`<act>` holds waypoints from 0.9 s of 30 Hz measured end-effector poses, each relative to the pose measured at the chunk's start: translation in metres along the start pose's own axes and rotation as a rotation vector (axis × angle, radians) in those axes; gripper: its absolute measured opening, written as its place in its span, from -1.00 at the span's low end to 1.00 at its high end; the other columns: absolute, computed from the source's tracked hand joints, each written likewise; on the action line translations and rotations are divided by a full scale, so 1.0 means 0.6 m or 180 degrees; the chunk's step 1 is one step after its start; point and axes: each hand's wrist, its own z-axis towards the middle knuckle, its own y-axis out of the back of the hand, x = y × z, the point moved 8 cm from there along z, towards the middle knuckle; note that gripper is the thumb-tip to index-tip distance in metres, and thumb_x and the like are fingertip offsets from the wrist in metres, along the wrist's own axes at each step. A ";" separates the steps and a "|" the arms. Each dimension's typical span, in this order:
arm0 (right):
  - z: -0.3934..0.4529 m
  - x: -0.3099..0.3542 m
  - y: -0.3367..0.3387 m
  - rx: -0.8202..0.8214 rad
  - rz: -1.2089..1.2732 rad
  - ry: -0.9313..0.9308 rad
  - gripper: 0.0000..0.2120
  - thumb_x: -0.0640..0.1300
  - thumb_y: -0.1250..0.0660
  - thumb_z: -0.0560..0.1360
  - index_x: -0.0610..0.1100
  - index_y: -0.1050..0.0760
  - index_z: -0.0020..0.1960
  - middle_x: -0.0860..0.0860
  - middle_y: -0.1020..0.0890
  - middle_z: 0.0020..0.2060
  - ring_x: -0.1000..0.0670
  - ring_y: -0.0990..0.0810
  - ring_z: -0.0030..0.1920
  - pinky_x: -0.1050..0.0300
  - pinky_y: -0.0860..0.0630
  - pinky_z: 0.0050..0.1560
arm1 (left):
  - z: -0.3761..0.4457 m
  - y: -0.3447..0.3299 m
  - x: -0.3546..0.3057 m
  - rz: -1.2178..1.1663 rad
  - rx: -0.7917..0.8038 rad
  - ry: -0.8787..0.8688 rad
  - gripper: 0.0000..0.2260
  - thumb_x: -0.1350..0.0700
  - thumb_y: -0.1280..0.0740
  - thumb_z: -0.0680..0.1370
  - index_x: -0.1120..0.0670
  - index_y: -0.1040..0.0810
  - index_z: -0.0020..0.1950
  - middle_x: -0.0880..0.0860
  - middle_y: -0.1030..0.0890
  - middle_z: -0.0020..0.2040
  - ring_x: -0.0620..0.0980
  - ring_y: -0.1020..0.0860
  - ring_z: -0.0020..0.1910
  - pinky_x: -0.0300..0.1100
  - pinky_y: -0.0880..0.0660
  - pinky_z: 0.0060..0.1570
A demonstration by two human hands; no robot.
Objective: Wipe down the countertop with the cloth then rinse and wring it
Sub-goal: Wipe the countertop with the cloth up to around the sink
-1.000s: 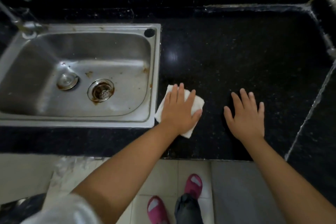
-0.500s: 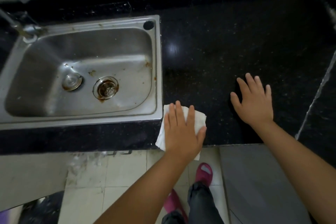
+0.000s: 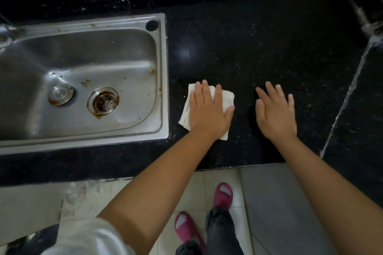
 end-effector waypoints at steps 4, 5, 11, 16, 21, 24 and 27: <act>0.001 -0.002 -0.002 0.0029 -0.0036 -0.0013 -0.56 -0.06 0.01 0.61 -0.09 -0.13 0.47 -0.06 -0.06 0.51 -0.05 0.06 0.51 -0.03 0.19 0.46 | -0.083 -0.023 -0.024 0.0130 -0.0489 0.0172 -0.41 -0.15 0.07 0.49 0.11 -0.34 0.40 0.29 -0.34 0.39 0.24 -0.30 0.40 0.07 -0.22 0.38; 0.001 -0.001 -0.002 0.0019 -0.0056 -0.0012 -0.55 -0.06 -0.01 0.60 -0.10 -0.13 0.47 -0.06 -0.07 0.51 -0.05 0.06 0.51 -0.04 0.19 0.46 | -0.098 -0.030 -0.026 0.0065 -0.0465 0.0188 -0.42 -0.16 0.04 0.45 0.10 -0.45 0.33 0.26 -0.46 0.31 0.22 -0.42 0.32 0.06 -0.28 0.33; -0.003 0.004 0.000 -0.0044 -0.0072 0.0033 -0.55 -0.04 -0.04 0.60 -0.13 -0.17 0.46 -0.10 -0.11 0.50 -0.09 0.02 0.50 -0.07 0.15 0.46 | -0.161 -0.050 0.026 0.0054 -0.0489 0.0101 -0.46 -0.18 -0.03 0.45 0.09 -0.31 0.32 0.25 -0.49 0.28 0.20 -0.39 0.30 0.02 -0.14 0.30; -0.010 0.010 0.005 -0.0111 -0.0148 0.0159 -0.44 0.07 0.08 0.53 -0.19 -0.22 0.43 -0.17 -0.17 0.47 -0.17 -0.04 0.49 -0.17 0.08 0.45 | -0.199 -0.039 0.129 0.0186 -0.0581 0.0424 -0.44 -0.18 0.04 0.52 0.19 -0.31 0.33 0.30 -0.45 0.30 0.24 -0.32 0.35 -0.02 0.07 0.38; -0.022 0.025 0.011 -0.0169 -0.0332 0.0292 -0.34 0.15 0.16 0.49 -0.23 -0.27 0.40 -0.20 -0.20 0.45 -0.19 -0.03 0.49 -0.22 0.16 0.43 | -0.227 -0.019 0.251 0.0027 -0.0567 0.1010 -0.37 -0.14 0.18 0.59 0.28 -0.43 0.27 0.37 -0.45 0.26 0.32 -0.44 0.26 -0.06 0.11 0.38; -0.036 0.062 0.012 -0.0150 -0.0327 0.0257 -0.55 -0.05 -0.04 0.60 -0.24 -0.24 0.43 -0.19 -0.16 0.47 -0.17 0.02 0.50 -0.27 0.17 0.43 | -0.245 -0.005 0.316 -0.0244 -0.0857 0.1498 -0.37 -0.12 0.12 0.55 0.33 -0.37 0.33 0.43 -0.37 0.30 0.37 -0.35 0.32 0.03 0.03 0.43; -0.078 0.141 -0.013 -0.0149 -0.0199 0.0610 -0.52 -0.01 -0.03 0.57 -0.24 -0.30 0.39 -0.21 -0.24 0.44 -0.22 -0.07 0.48 -0.33 0.12 0.38 | -0.266 0.002 0.385 -0.0499 -0.1017 0.2053 -0.24 -0.17 0.24 0.43 0.31 -0.08 0.46 0.40 -0.07 0.45 0.33 0.00 0.47 0.07 0.17 0.42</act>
